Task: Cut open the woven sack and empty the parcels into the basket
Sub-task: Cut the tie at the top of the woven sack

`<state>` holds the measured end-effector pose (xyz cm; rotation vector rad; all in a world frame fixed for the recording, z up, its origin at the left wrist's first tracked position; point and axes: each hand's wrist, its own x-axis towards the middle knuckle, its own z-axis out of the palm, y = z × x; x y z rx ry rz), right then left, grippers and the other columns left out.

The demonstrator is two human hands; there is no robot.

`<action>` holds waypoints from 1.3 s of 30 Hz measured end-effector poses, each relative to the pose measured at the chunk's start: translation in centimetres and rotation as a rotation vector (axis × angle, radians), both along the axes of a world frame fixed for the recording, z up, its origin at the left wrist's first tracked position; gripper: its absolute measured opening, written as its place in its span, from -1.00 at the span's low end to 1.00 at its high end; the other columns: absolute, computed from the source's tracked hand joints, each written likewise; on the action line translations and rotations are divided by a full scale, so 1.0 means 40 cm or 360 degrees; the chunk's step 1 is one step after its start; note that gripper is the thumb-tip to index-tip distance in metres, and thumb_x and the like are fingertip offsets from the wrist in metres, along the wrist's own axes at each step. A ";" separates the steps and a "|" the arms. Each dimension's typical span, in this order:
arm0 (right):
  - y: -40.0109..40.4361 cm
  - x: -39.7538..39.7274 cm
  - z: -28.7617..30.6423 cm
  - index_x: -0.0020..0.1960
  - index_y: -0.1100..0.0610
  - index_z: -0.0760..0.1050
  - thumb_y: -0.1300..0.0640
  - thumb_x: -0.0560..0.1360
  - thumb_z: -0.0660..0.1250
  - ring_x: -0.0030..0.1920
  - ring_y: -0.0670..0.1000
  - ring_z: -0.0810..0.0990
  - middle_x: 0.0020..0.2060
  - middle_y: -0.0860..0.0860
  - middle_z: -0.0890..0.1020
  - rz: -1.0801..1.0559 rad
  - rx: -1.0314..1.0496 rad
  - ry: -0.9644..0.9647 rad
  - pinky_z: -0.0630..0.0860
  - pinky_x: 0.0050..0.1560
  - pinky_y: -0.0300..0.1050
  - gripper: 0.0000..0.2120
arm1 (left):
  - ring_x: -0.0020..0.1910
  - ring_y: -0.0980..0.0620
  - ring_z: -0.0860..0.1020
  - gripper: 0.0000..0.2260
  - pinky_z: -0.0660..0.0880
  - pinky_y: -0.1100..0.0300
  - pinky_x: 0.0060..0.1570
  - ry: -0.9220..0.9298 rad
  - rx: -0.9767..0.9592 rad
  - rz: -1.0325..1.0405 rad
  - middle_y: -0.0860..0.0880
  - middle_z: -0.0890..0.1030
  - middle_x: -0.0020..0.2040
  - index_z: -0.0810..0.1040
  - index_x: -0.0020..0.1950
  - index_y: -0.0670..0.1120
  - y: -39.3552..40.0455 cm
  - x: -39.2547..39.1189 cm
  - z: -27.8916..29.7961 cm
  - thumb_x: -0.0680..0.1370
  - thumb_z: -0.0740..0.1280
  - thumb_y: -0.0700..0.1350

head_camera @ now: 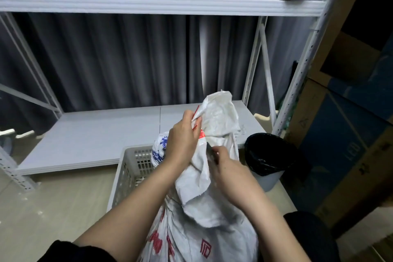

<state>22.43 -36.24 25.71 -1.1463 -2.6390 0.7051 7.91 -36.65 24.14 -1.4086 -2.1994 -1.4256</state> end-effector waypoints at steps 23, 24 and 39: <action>0.175 0.016 -0.009 -0.11 0.12 0.51 0.26 0.52 0.26 -0.61 -0.10 0.26 -0.47 0.02 0.48 -0.0460 -0.0847 0.1237 0.18 -0.57 -0.29 -0.91 | -0.40 0.01 0.59 -0.74 0.47 0.12 -0.22 -0.1077 0.0057 0.0063 0.02 0.49 -0.39 0.33 -0.28 -0.03 0.104 -0.051 0.077 0.59 0.05 -0.03; 0.175 0.016 -0.001 -0.16 0.11 0.50 0.25 0.52 0.27 -0.61 -0.12 0.25 -0.46 0.02 0.46 -0.0439 -0.0906 0.1307 0.17 -0.57 -0.30 -0.90 | -0.51 0.06 0.52 -0.73 0.43 0.20 -0.35 -0.1294 0.0166 -0.0018 0.00 0.42 -0.43 0.33 -0.30 -0.05 0.115 -0.038 0.092 0.59 0.06 -0.08; 0.353 0.123 -0.004 -0.18 0.14 0.43 0.30 0.47 0.39 -0.62 -0.17 0.32 -0.63 -0.12 0.43 -0.0482 -0.0818 0.1574 0.22 -0.62 -0.35 -0.84 | -0.66 0.00 0.52 -0.79 0.55 0.05 -0.31 -0.2452 0.0182 -0.0497 -0.13 0.47 -0.37 0.24 -0.19 -0.13 0.386 0.224 0.077 0.64 0.06 -0.13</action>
